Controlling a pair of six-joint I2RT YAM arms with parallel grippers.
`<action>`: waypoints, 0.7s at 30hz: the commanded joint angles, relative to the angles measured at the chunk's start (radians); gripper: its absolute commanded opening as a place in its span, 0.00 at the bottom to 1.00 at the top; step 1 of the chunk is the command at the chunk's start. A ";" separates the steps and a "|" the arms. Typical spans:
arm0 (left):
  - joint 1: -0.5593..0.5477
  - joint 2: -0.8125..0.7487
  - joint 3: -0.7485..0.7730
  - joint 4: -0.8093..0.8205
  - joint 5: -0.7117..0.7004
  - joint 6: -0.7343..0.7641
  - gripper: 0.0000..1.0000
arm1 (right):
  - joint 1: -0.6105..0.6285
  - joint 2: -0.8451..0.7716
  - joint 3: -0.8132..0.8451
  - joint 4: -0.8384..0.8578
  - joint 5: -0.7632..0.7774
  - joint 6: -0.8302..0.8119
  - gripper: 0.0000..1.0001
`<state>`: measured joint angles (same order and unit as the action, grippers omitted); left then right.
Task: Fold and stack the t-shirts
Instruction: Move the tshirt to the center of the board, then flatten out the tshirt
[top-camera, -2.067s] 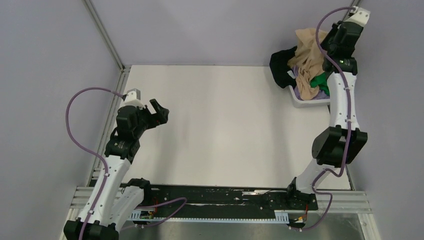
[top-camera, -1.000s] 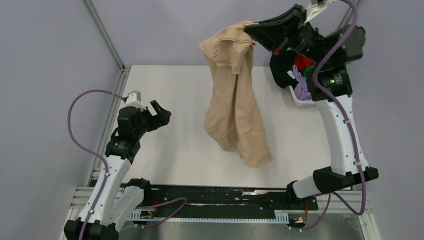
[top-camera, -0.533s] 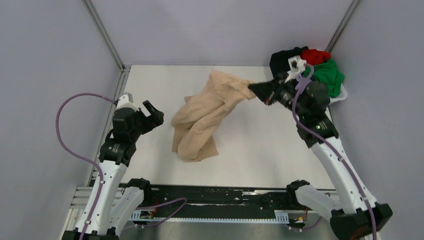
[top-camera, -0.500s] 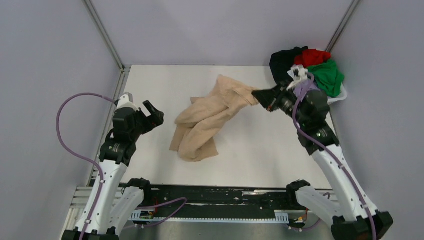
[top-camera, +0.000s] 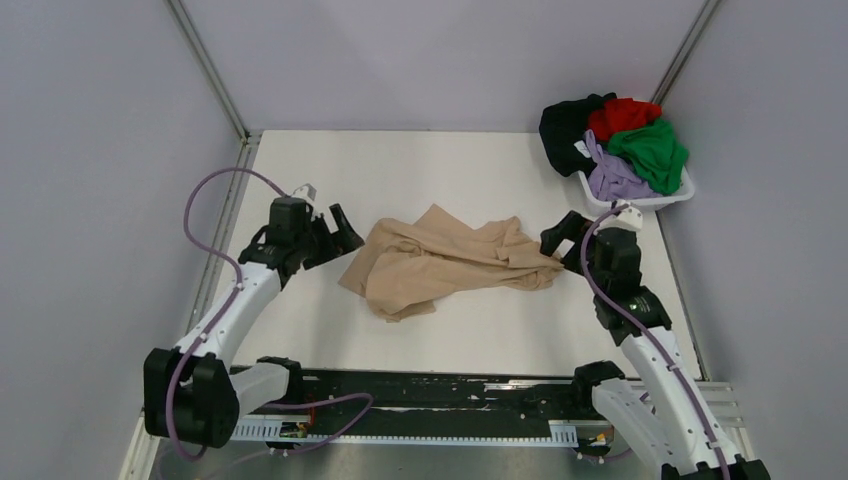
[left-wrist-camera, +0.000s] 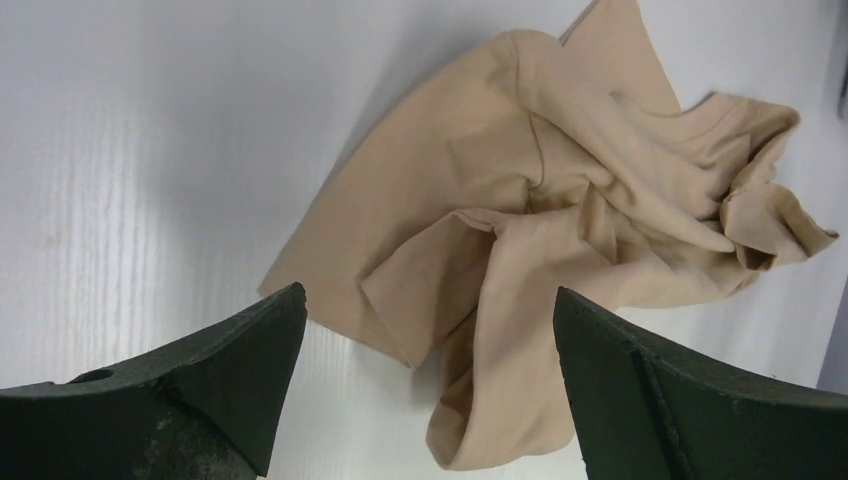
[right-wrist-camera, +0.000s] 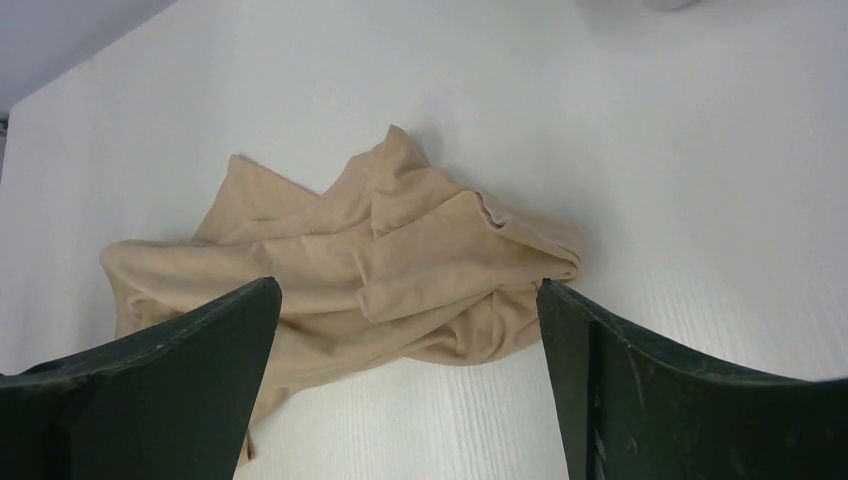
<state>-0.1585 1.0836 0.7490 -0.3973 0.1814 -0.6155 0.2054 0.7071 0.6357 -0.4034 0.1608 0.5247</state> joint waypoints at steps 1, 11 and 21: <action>-0.064 0.129 0.096 0.107 0.082 0.107 1.00 | 0.001 0.102 0.069 0.059 -0.157 -0.110 1.00; -0.128 0.537 0.352 0.106 0.110 0.291 1.00 | 0.003 0.478 0.224 0.115 -0.252 -0.173 1.00; -0.160 0.776 0.527 0.054 0.122 0.394 1.00 | -0.001 0.829 0.392 0.165 -0.174 -0.175 1.00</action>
<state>-0.3023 1.8091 1.1988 -0.3283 0.2943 -0.2886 0.2062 1.4361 0.9470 -0.2935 -0.0422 0.3595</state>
